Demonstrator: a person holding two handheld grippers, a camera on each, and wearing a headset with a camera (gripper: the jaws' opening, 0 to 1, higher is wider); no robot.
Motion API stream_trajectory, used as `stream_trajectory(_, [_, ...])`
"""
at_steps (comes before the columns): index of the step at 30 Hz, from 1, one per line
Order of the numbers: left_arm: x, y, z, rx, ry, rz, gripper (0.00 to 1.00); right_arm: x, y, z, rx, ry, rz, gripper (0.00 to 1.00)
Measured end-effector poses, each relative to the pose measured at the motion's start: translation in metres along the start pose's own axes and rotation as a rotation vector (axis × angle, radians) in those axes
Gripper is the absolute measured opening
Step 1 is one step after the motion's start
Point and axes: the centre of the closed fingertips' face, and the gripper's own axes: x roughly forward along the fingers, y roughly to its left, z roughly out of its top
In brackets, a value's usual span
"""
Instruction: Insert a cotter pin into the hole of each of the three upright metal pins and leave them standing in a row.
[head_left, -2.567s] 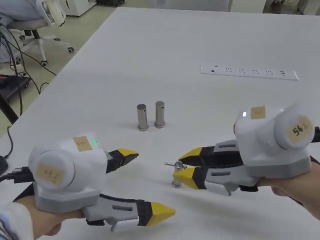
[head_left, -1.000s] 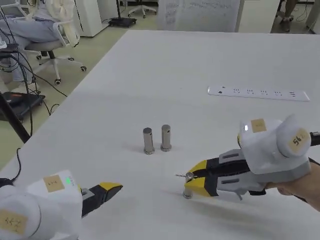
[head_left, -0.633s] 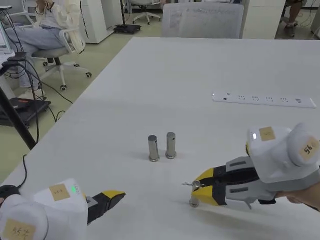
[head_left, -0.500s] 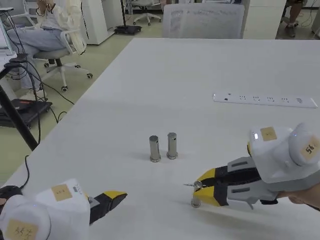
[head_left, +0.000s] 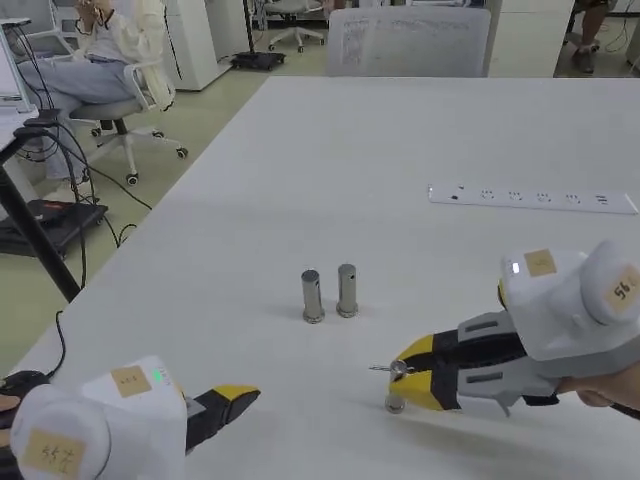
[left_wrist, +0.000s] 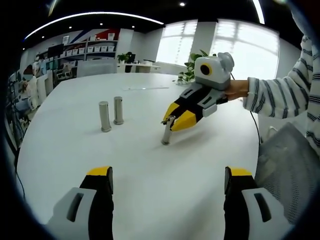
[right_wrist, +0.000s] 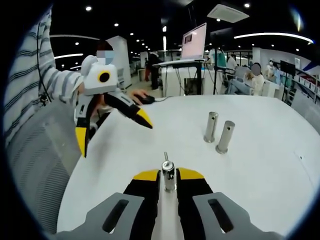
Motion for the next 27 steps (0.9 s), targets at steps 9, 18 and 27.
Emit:
stream_trajectory(9, [0.000,0.004,0.002,-0.002,0.000,0.000,0.92,-0.006,0.002,0.001,0.005,0.000,-0.020,0.31])
stream_trajectory(18, [0.003,0.008,0.005,-0.024,0.003,-0.011,0.91,-0.023,0.007,0.009,0.029,-0.038,-0.068,0.40])
stream_trajectory(27, [0.008,0.016,0.010,-0.025,0.008,-0.024,0.90,-0.038,0.017,0.012,0.064,-0.071,-0.117,0.47])
